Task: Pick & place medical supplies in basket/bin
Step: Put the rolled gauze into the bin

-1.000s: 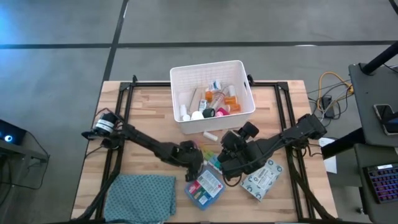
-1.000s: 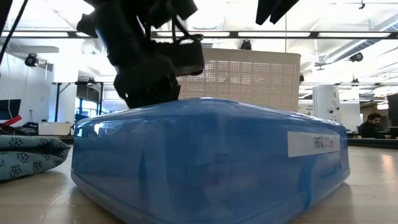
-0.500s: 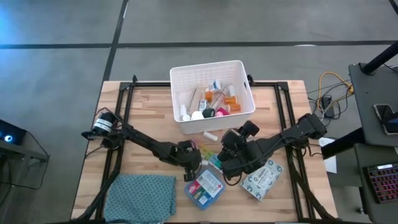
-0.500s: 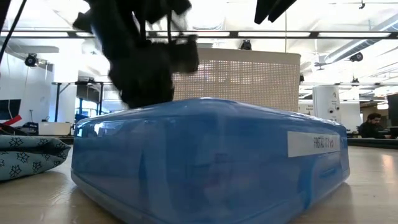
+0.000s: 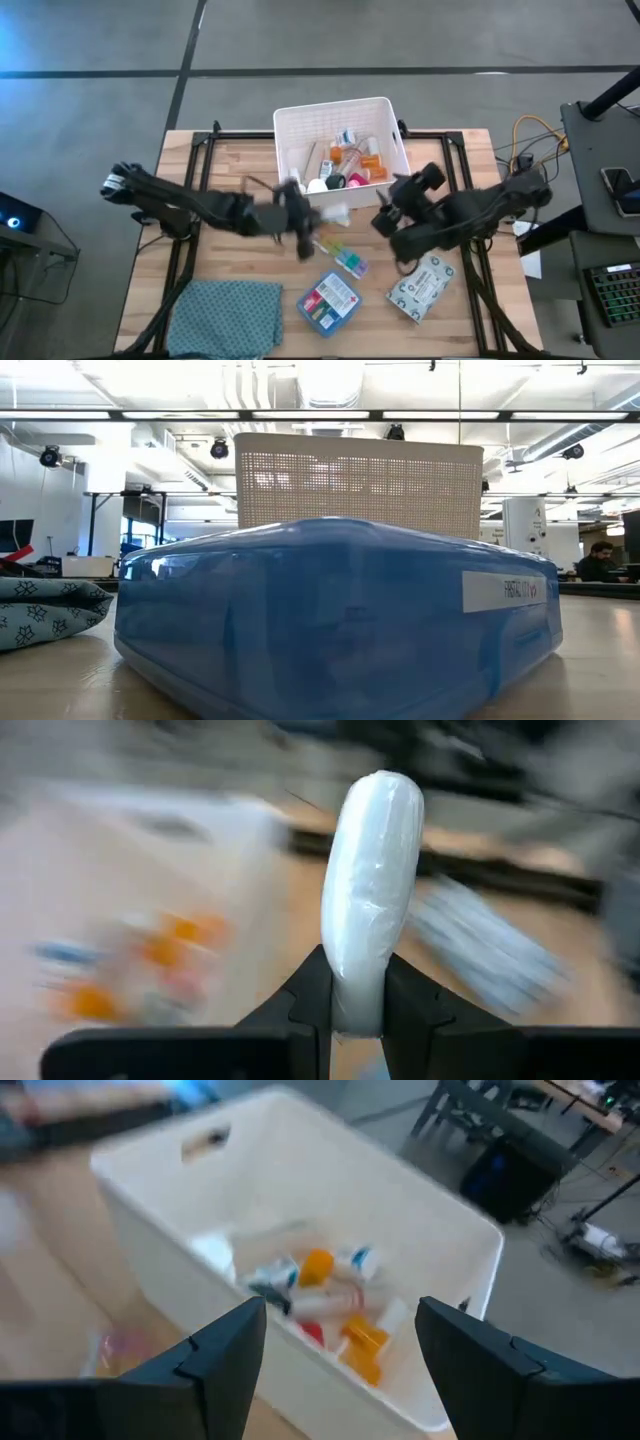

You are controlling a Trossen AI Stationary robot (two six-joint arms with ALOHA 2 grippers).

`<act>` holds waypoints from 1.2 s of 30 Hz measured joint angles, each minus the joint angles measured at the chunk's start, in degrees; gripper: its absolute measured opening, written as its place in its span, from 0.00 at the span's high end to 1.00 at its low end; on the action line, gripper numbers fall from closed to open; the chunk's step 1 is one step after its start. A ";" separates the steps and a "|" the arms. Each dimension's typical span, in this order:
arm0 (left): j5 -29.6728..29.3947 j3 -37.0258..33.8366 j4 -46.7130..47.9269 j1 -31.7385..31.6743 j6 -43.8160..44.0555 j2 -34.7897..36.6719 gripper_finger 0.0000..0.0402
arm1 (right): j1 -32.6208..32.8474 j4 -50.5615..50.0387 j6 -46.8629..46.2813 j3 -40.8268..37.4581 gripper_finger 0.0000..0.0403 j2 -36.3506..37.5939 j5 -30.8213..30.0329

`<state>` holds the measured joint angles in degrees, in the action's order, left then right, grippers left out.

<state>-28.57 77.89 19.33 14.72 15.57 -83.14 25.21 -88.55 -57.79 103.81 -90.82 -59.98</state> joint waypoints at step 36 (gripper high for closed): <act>17.66 -2.53 19.81 -22.51 -3.10 14.90 0.26 | -2.80 56.75 19.61 -42.63 0.39 -2.76 22.49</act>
<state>-10.90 75.36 39.14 -7.79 12.48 -68.25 22.41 -31.80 -38.18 61.18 -93.58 -37.49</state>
